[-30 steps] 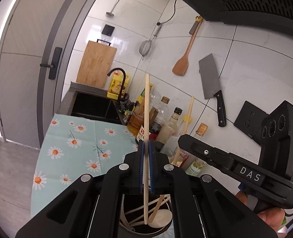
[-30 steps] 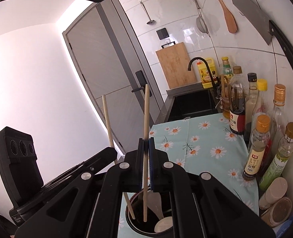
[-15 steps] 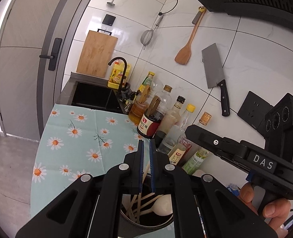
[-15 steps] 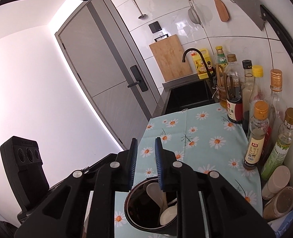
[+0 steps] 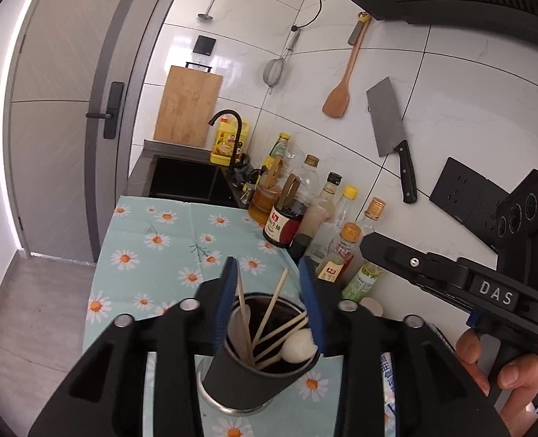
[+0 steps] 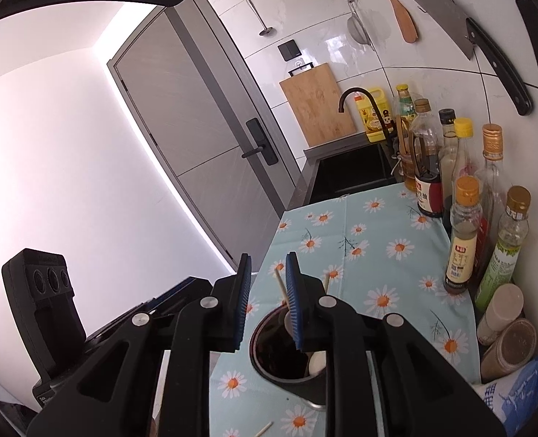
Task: Organize utensils
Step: 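Withdraw both tools from the holder back over the utensils, then grasp the cream cartoon spoon by its handle with the right tool, then grasp a wooden chopstick with the left tool while the right tool holds the spoon, then lift the chopstick and spoon and carry them toward the black holder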
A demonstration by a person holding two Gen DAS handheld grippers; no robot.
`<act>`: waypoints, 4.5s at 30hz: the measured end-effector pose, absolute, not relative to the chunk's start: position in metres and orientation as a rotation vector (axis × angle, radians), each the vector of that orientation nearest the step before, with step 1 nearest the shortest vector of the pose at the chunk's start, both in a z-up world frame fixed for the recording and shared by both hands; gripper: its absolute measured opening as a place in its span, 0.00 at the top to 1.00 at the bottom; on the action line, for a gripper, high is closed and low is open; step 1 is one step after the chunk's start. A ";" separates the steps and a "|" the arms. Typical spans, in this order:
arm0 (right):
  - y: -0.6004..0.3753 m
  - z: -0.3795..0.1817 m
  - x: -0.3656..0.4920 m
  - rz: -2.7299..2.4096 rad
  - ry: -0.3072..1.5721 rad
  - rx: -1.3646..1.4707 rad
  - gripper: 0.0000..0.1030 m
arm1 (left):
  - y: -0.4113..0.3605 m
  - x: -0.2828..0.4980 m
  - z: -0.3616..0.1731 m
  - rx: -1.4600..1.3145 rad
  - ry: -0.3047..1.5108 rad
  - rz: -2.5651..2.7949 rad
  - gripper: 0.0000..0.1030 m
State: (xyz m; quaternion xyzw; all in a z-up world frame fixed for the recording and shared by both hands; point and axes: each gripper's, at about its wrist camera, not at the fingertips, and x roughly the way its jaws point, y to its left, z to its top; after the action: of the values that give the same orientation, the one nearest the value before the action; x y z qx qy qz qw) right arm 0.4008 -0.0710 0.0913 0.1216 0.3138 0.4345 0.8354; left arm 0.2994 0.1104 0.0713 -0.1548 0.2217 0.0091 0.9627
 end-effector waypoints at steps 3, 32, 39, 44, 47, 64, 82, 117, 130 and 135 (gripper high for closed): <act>-0.080 0.087 0.387 0.934 0.683 0.249 0.76 | 0.107 0.285 0.070 -0.302 0.469 0.040 0.66; -0.096 -0.071 0.331 0.947 1.194 0.226 0.68 | 0.122 0.191 -0.048 -0.297 0.948 0.042 0.66; -0.072 -0.113 0.323 0.924 1.327 0.195 0.68 | 0.130 0.180 -0.076 -0.277 1.050 0.016 0.66; -0.057 -0.126 0.327 0.899 1.359 0.152 0.68 | 0.135 0.175 -0.087 -0.270 1.095 -0.020 0.66; -0.055 -0.135 0.330 0.885 1.386 0.145 0.68 | 0.137 0.174 -0.091 -0.265 1.105 -0.025 0.66; -0.040 -0.150 0.321 0.902 1.375 0.047 0.94 | 0.132 0.188 -0.114 -0.209 1.215 -0.053 0.66; -0.056 -0.129 0.324 0.956 1.349 0.144 0.95 | 0.118 0.212 -0.133 -0.108 1.344 -0.043 0.66; -0.079 -0.068 0.314 0.917 1.208 0.101 0.95 | 0.117 0.230 -0.121 -0.090 1.373 -0.061 0.96; -0.058 -0.027 0.306 0.900 1.117 0.062 0.95 | 0.143 0.213 -0.072 -0.169 1.209 -0.072 0.96; -0.050 -0.003 0.311 0.888 1.046 0.063 0.95 | 0.146 0.225 -0.043 -0.204 1.081 -0.102 0.96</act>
State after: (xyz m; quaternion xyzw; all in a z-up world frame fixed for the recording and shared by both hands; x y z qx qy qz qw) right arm 0.3114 -0.0505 -0.0032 0.0289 0.4830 0.4097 0.7733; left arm 0.2249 0.1457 -0.0432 -0.0971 0.5133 -0.0484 0.8513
